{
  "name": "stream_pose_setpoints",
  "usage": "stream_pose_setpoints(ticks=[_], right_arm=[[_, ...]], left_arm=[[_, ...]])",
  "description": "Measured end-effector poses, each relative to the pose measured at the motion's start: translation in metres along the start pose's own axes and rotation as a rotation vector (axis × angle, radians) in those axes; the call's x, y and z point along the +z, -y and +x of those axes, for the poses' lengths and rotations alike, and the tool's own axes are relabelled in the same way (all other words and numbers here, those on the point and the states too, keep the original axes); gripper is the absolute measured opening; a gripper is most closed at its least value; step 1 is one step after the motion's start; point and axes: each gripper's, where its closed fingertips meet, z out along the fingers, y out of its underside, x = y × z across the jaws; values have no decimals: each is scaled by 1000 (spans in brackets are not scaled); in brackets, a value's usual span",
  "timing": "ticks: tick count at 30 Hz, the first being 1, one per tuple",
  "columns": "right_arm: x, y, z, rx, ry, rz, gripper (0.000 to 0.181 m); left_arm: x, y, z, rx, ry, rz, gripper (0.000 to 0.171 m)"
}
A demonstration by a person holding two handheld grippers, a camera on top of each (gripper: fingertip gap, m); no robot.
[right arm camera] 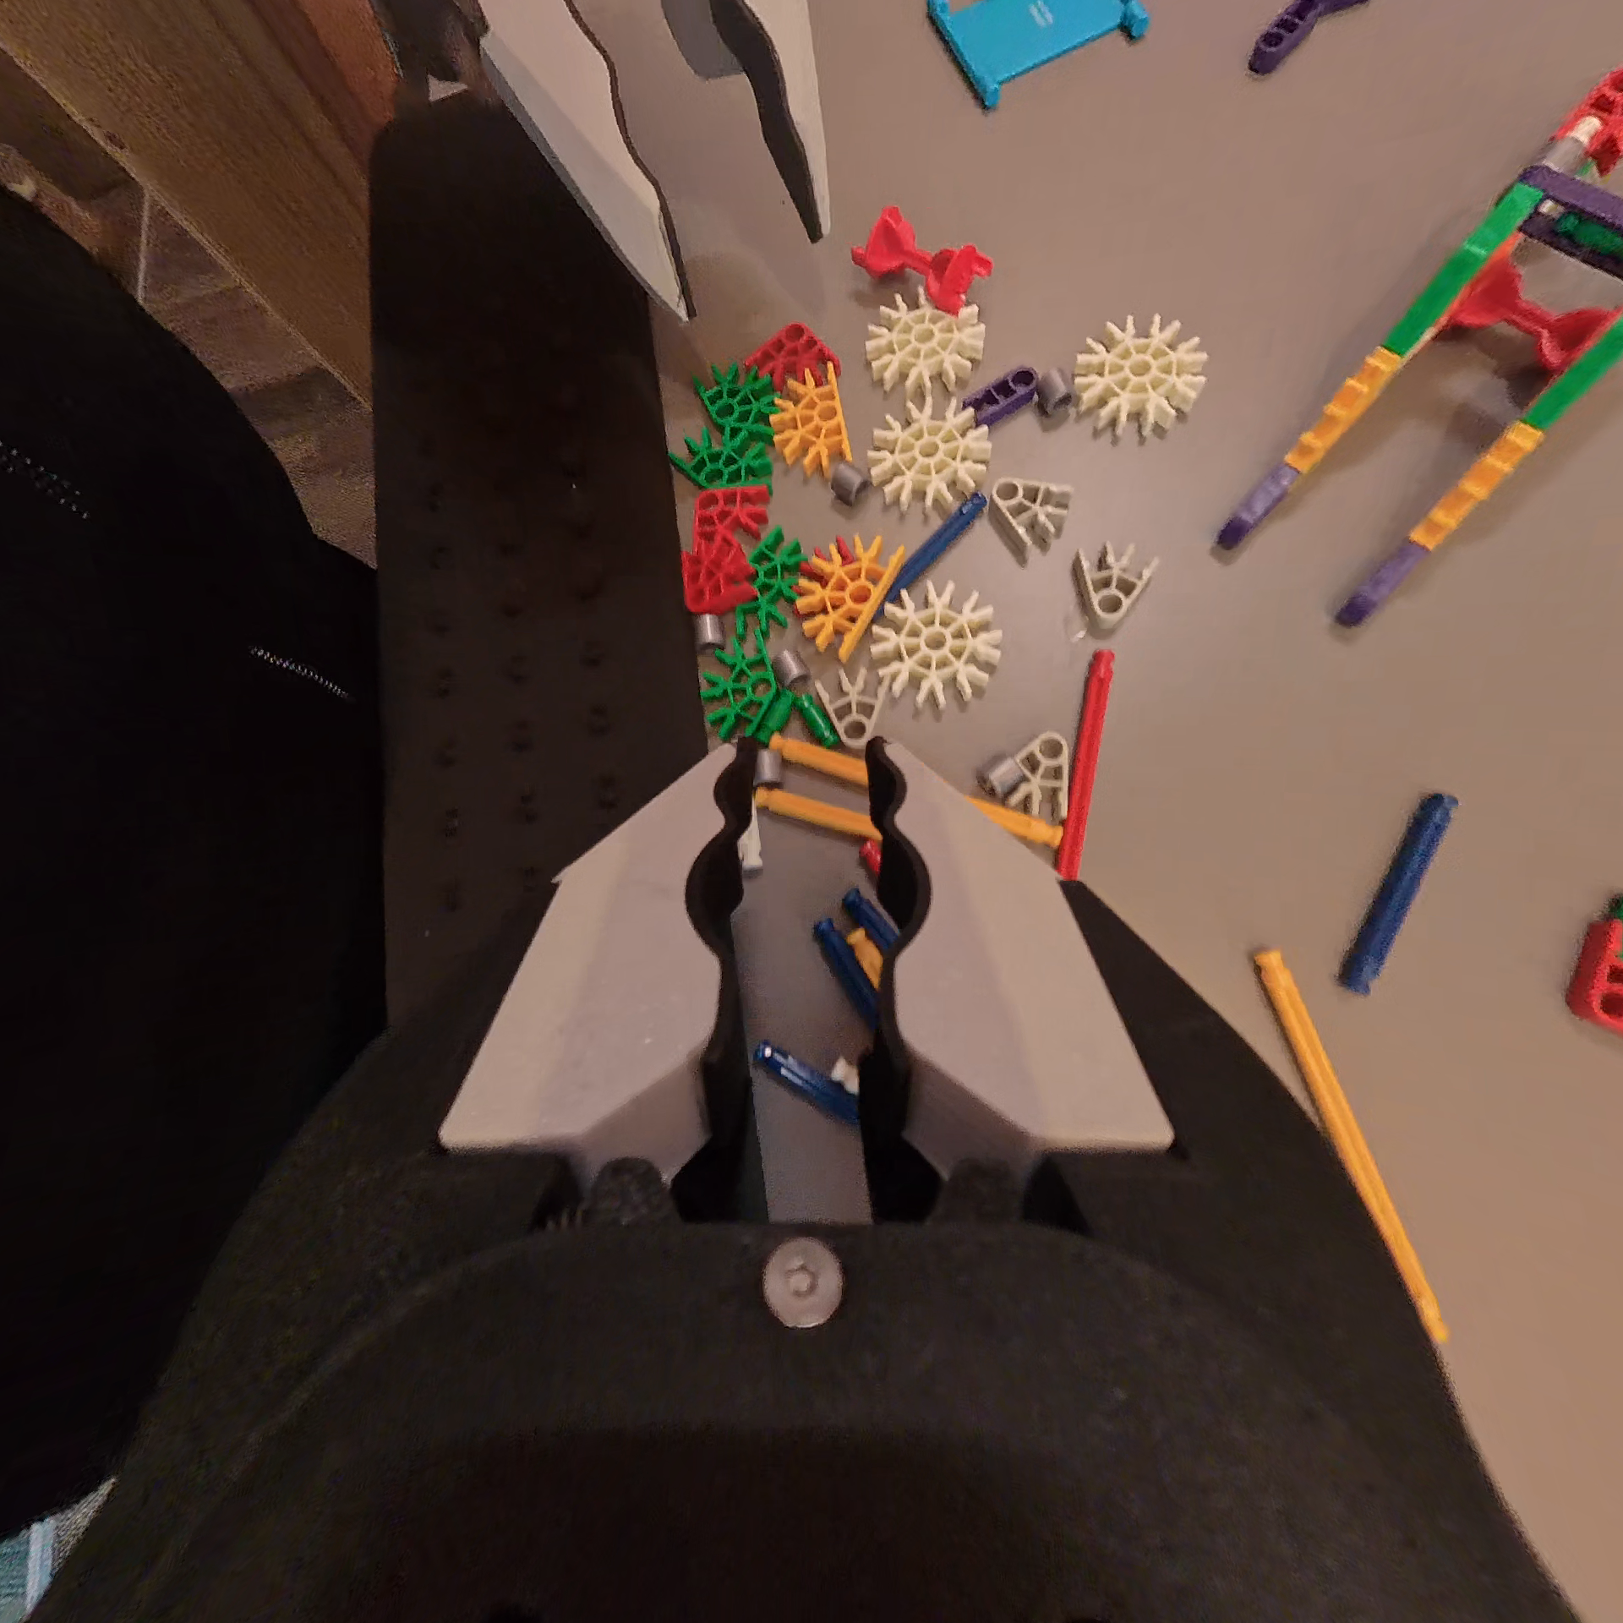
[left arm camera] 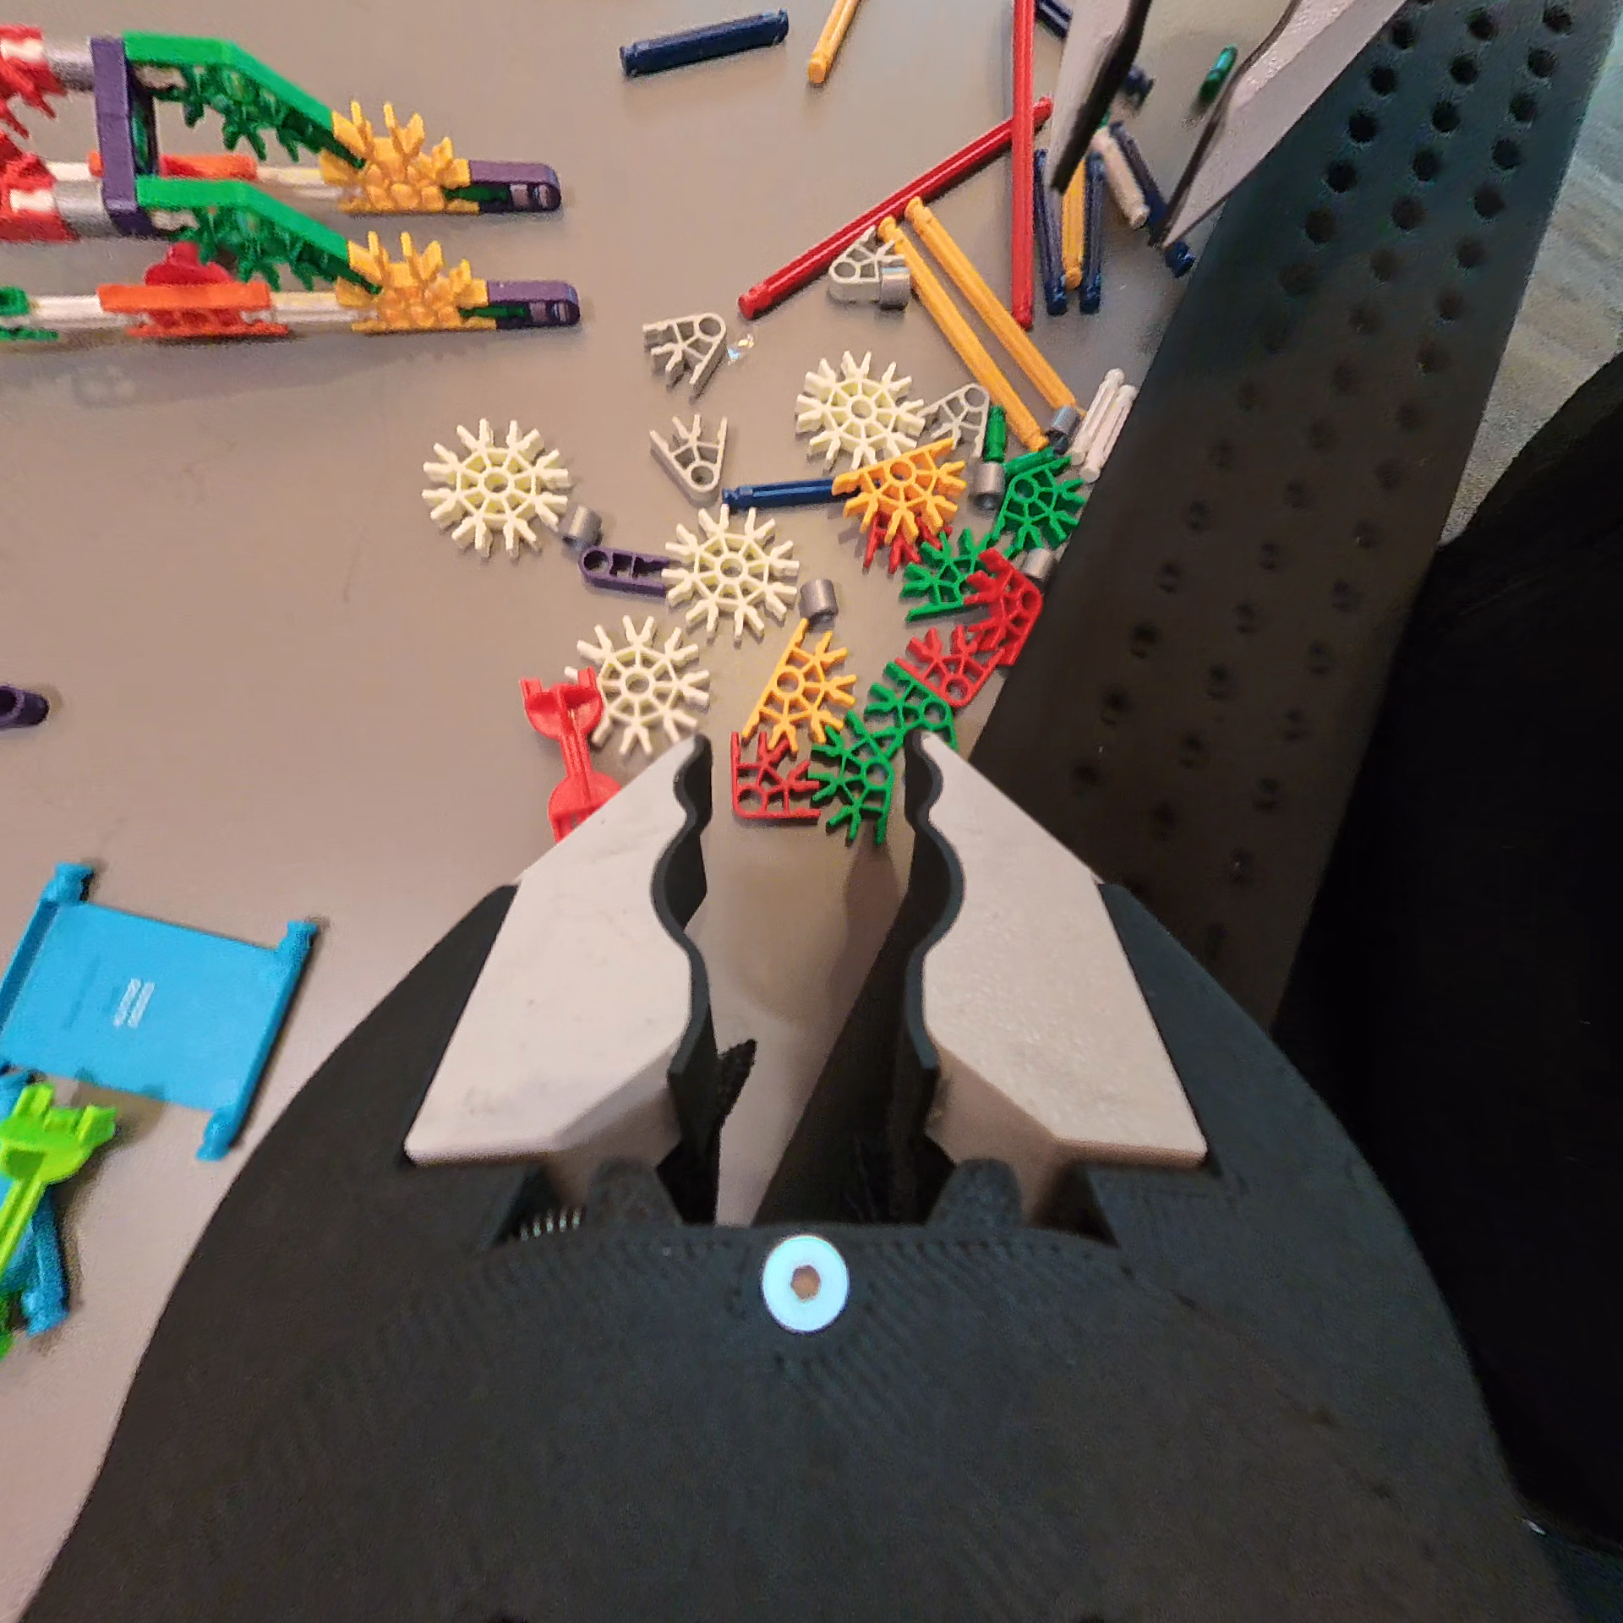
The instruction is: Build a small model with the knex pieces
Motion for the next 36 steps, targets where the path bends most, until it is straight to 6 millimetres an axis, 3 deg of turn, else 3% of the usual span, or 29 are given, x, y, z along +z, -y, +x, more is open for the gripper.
stream_pose_setpoints(ticks=[9,15,27,31,36], right_arm=[[19,9,-2,-25,26,-37,21],[17,13,5,6,5,-24,21],[-2,1,10,85,-46,25,20],[-16,-6,18,119,-92,43,21],[-27,-9,24,138,-111,68,20]], left_arm=[[-24,-31,-17,-91,116,9,40],[-25,-32,-35,-107,186,30,39],[5,-16,-57,-112,196,47,34],[-6,-16,-75,-140,286,78,36],[-36,-7,-129,-187,428,105,40]])
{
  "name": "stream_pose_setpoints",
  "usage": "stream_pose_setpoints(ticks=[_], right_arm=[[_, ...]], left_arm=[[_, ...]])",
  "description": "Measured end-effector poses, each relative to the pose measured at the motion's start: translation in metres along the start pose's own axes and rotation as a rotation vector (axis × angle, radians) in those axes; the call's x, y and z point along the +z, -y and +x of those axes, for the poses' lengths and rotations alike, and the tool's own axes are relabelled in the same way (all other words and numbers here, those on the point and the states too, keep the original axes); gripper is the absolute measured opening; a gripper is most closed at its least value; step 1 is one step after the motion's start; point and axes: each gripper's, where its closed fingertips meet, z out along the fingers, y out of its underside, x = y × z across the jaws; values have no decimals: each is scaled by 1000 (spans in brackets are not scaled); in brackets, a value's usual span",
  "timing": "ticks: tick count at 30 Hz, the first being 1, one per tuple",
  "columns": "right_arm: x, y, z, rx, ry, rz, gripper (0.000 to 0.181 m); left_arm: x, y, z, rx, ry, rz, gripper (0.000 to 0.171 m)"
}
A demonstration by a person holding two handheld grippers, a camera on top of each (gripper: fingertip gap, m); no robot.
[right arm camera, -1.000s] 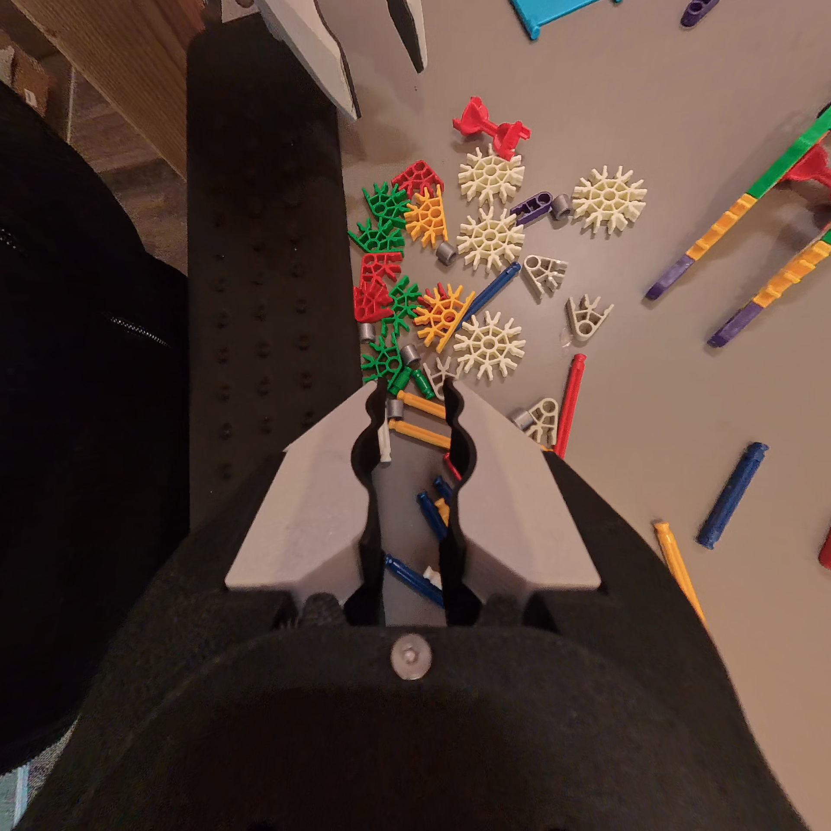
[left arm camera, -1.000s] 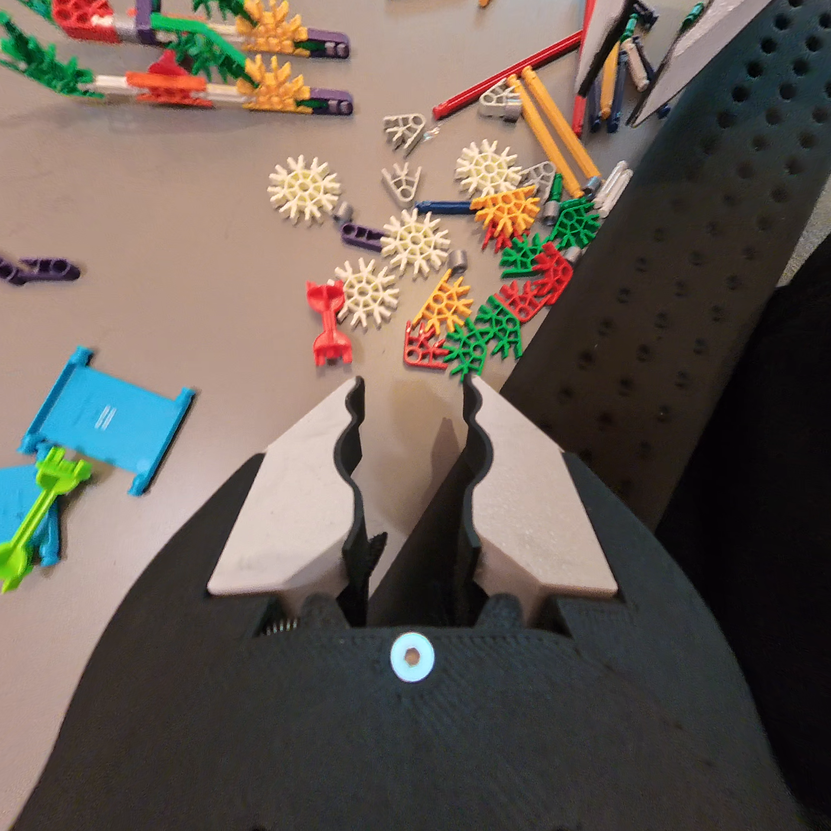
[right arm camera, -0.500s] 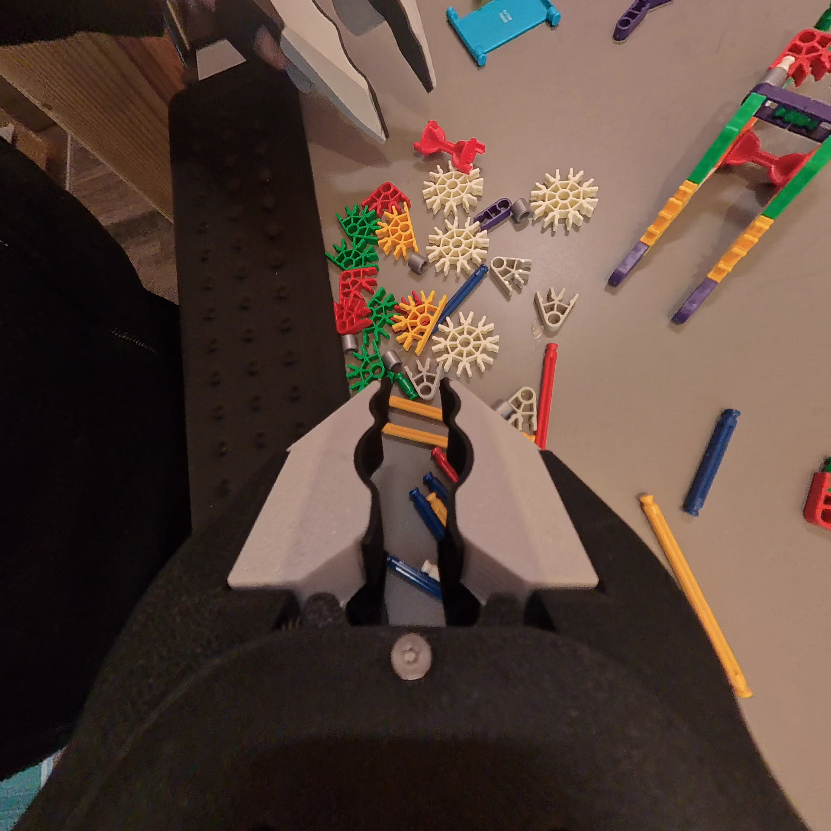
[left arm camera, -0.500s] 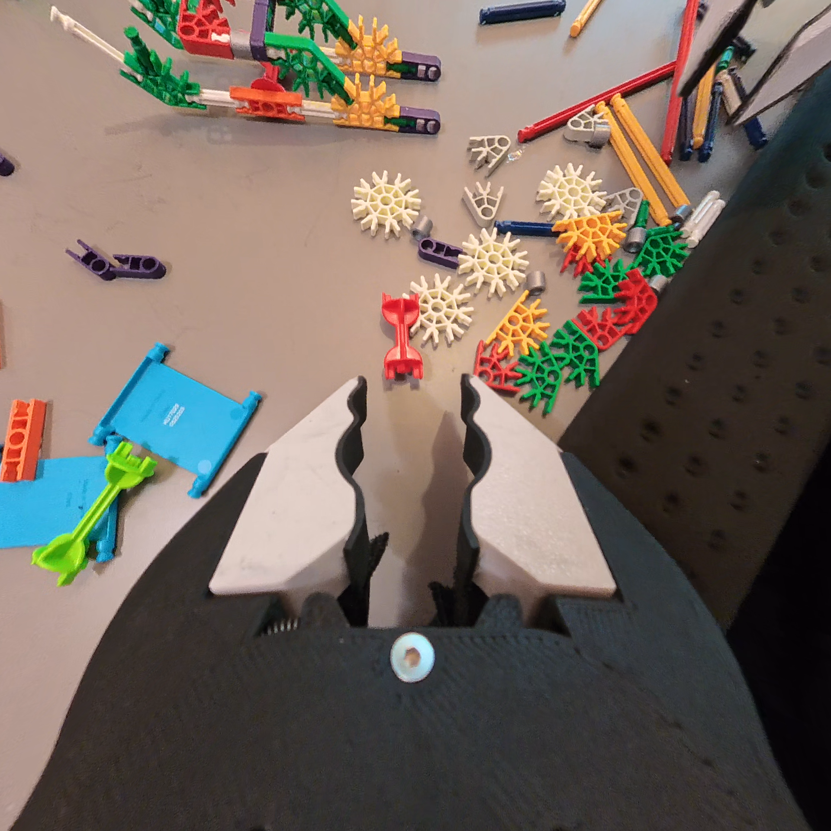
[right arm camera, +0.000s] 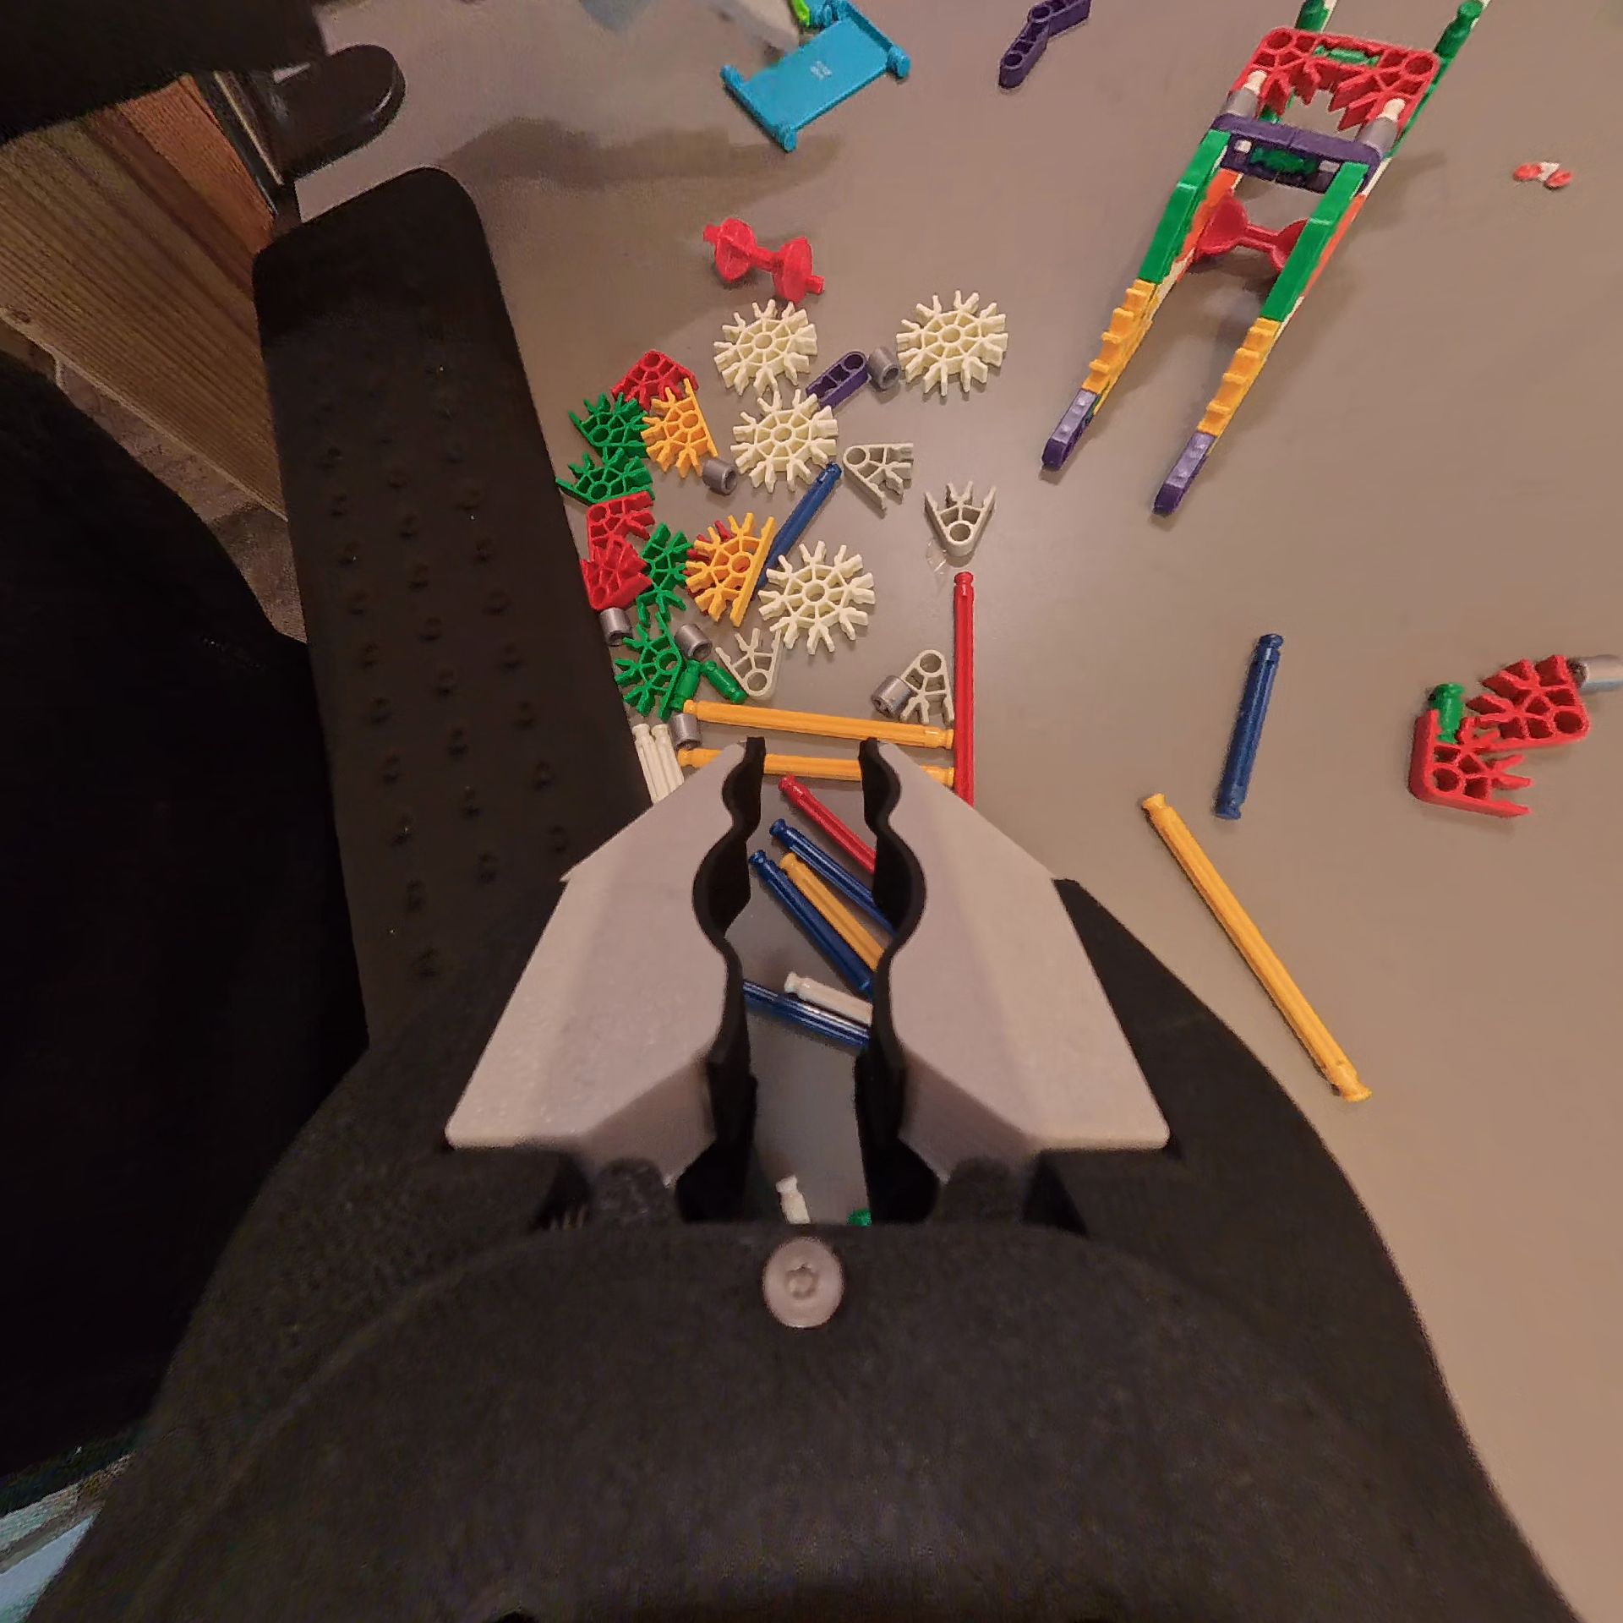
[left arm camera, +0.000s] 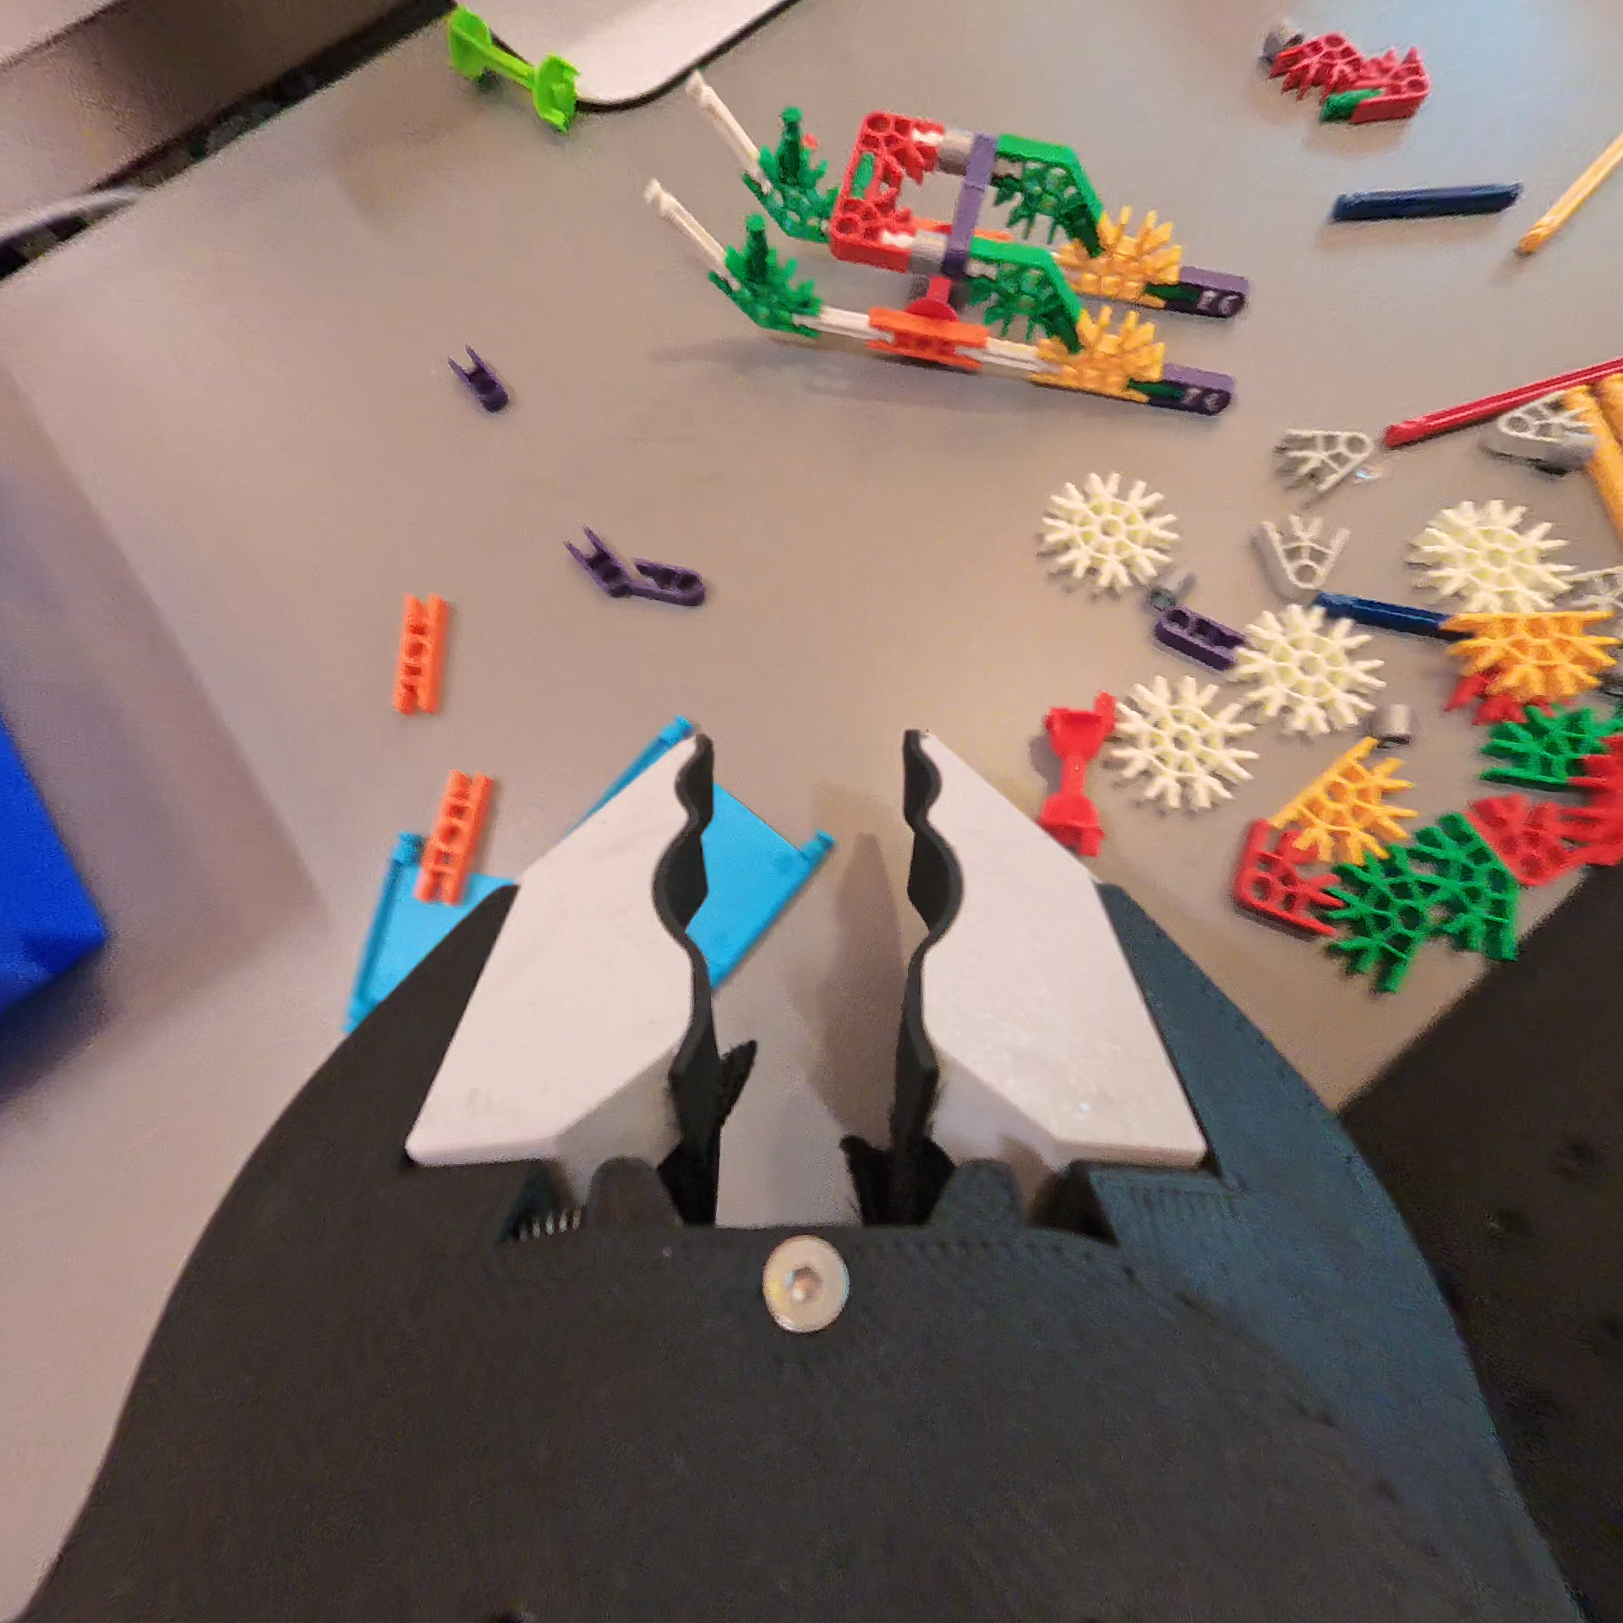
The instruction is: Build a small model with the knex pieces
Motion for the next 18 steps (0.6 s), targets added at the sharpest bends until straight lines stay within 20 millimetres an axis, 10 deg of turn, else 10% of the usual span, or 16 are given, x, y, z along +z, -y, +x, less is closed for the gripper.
stream_pose_setpoints(ticks=[9,18], right_arm=[[-4,13,2,-28,-24,42,19],[-8,10,9,3,-25,66,18]], left_arm=[[53,19,-38,-24,17,-128,37],[81,21,-10,-115,-121,-173,38]])
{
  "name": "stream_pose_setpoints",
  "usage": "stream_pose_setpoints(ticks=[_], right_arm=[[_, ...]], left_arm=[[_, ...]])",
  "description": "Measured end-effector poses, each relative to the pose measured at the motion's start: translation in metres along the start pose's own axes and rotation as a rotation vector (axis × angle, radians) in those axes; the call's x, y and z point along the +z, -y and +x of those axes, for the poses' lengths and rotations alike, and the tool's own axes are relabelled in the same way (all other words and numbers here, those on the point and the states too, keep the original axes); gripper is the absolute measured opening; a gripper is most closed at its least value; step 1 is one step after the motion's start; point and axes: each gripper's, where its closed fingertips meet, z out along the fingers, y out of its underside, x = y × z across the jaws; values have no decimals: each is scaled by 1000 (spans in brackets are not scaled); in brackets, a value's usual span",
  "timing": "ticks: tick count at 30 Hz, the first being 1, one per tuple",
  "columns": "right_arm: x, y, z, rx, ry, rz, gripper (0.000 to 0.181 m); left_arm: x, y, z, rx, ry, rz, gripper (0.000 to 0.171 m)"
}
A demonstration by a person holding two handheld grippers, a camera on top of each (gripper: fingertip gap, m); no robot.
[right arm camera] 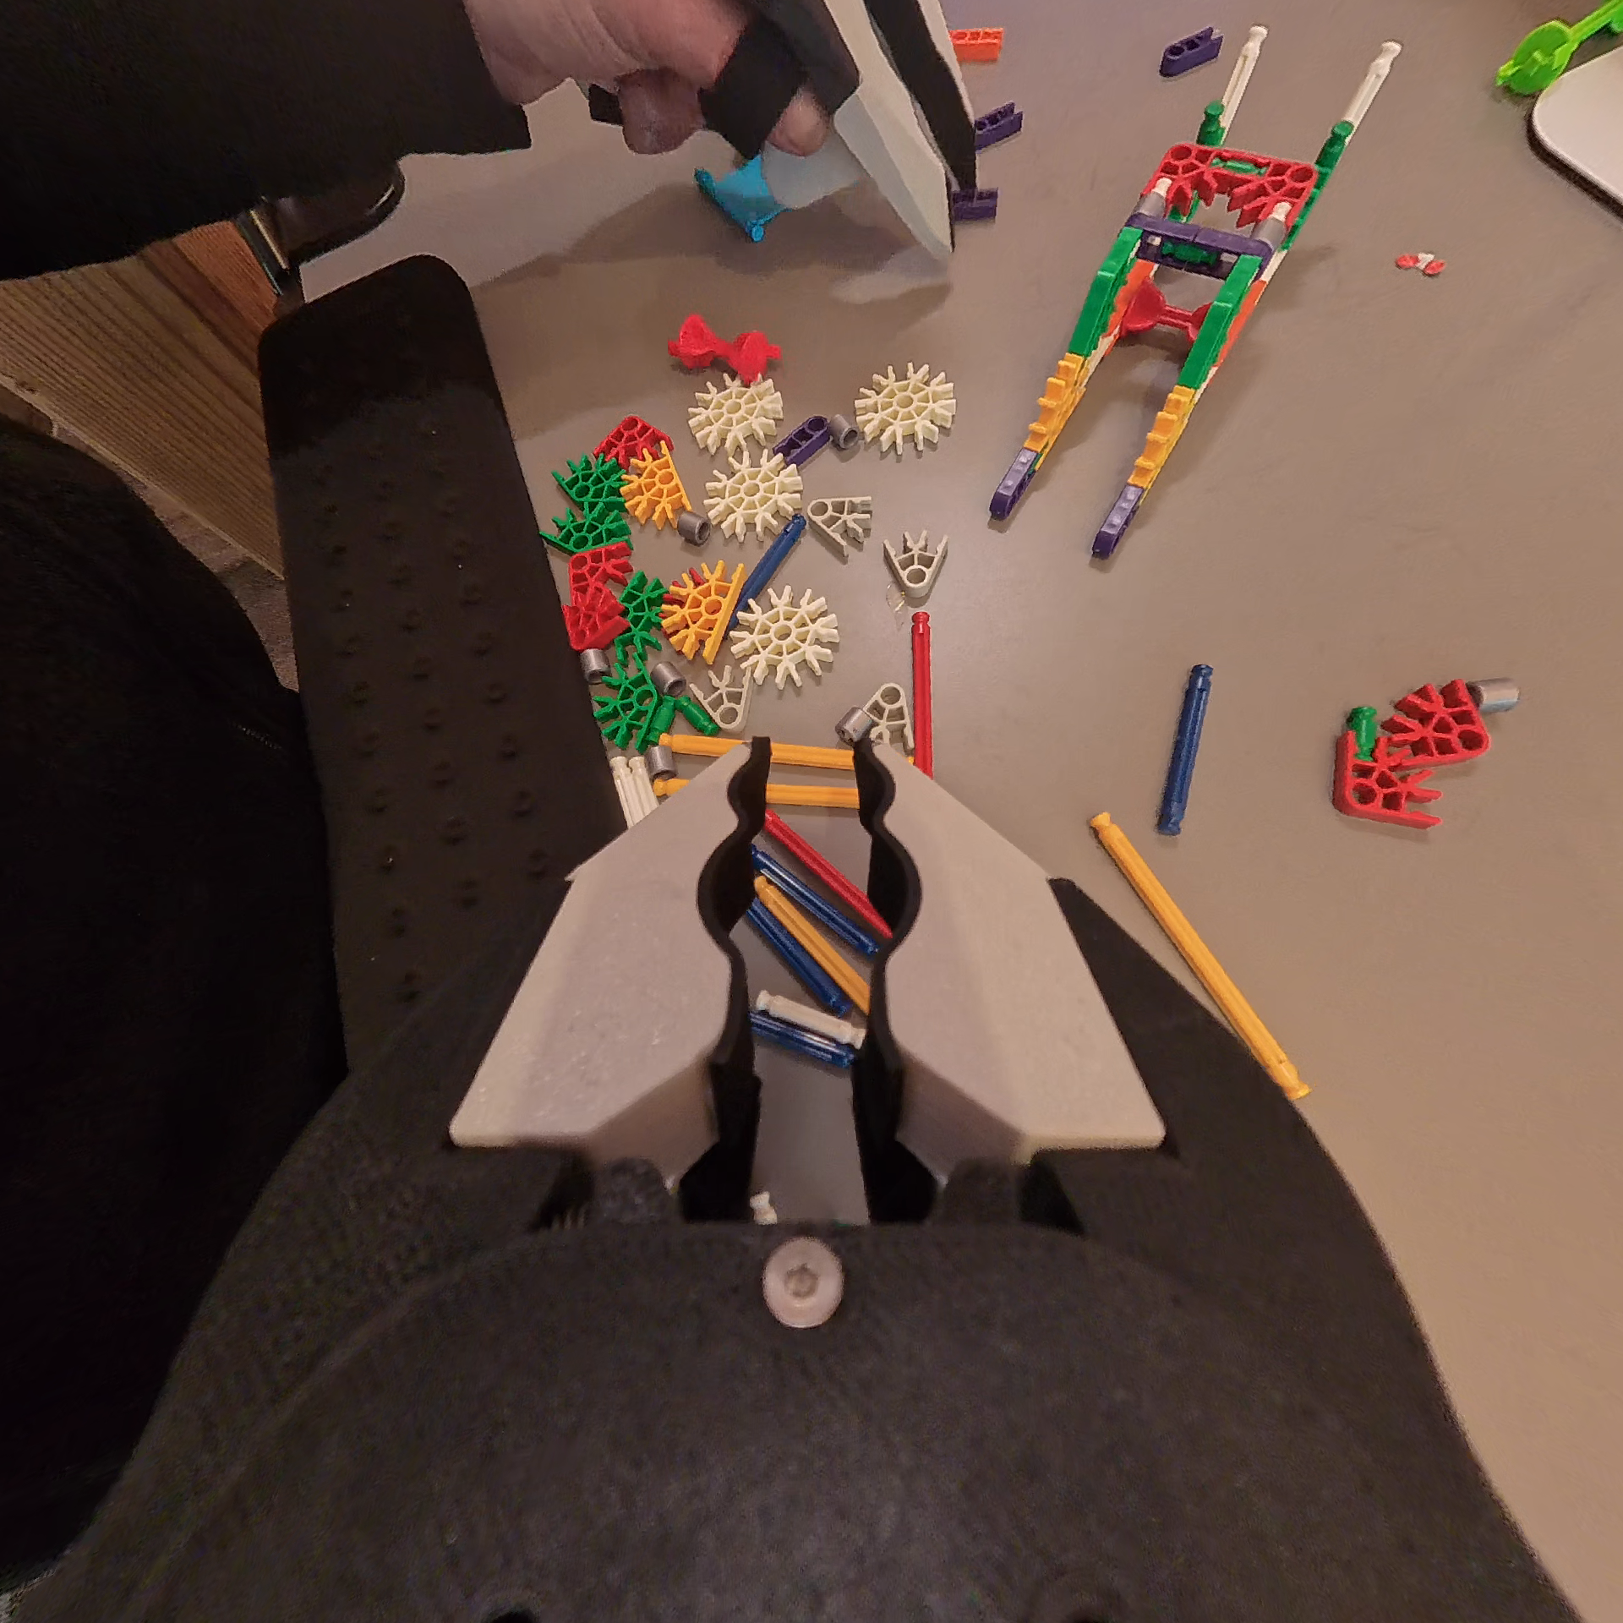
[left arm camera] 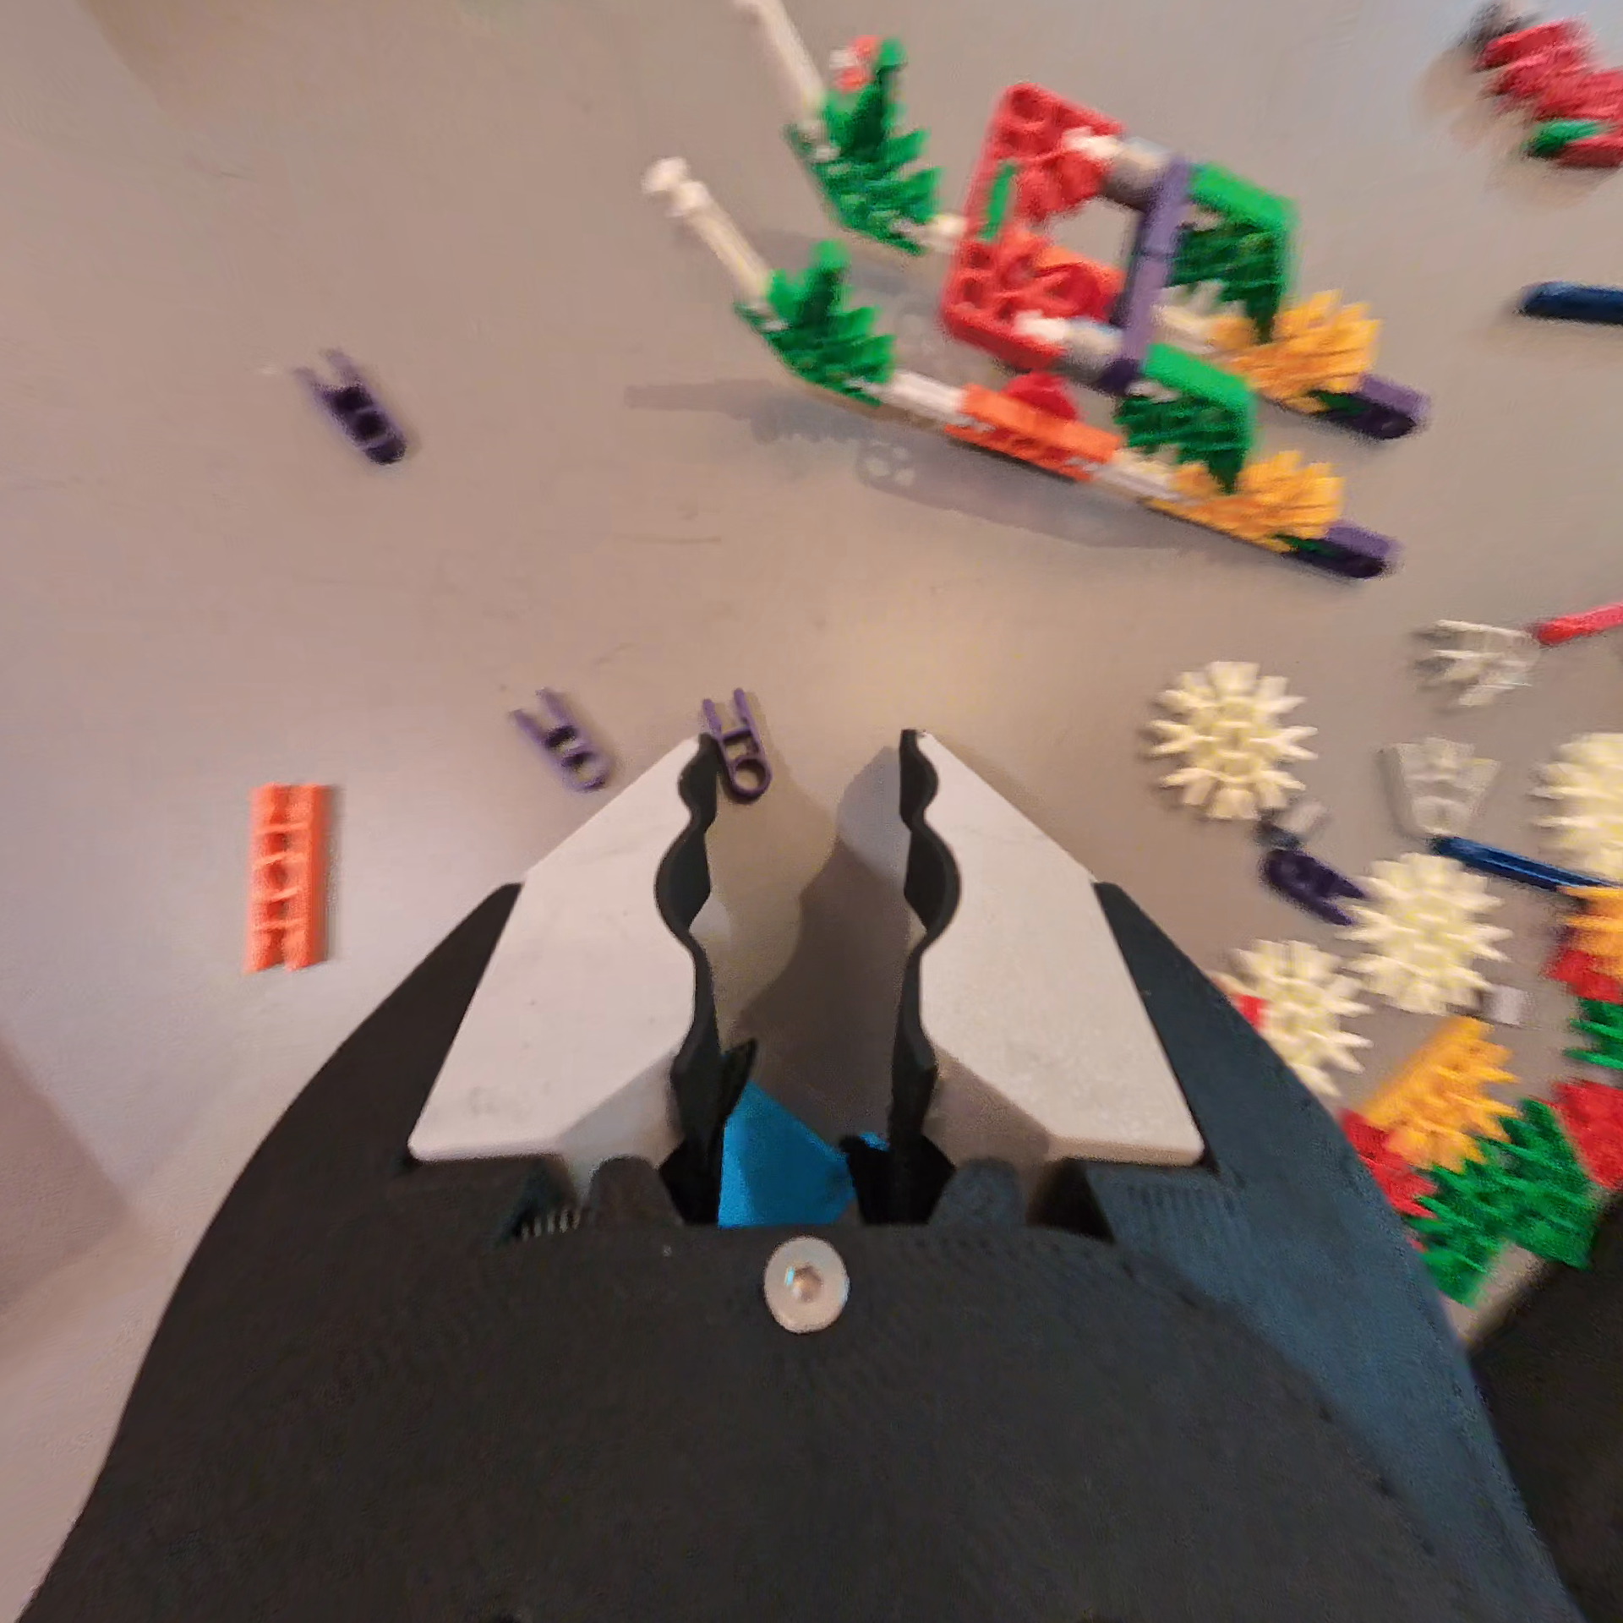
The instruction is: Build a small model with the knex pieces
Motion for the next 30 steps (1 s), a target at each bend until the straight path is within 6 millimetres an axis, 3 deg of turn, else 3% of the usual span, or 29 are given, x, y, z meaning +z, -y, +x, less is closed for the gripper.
stream_pose_setpoints(ticks=[4,10,14,19,24,30], right_arm=[[1,6,3,-7,7,11,18],[19,34,13,-28,-28,40,20],[57,74,16,-59,-63,66,23],[118,114,23,-63,-77,58,28],[178,120,42,-63,-127,-45,25],[204,126,54,-174,-124,-177,28]], left_arm=[[-10,6,34,19,-167,30,39],[-30,-8,15,82,-113,15,40],[-43,-13,7,67,-61,39,40],[-58,-17,8,18,9,132,38],[-65,-38,15,6,10,136,37],[-75,-48,17,15,-7,154,37]])
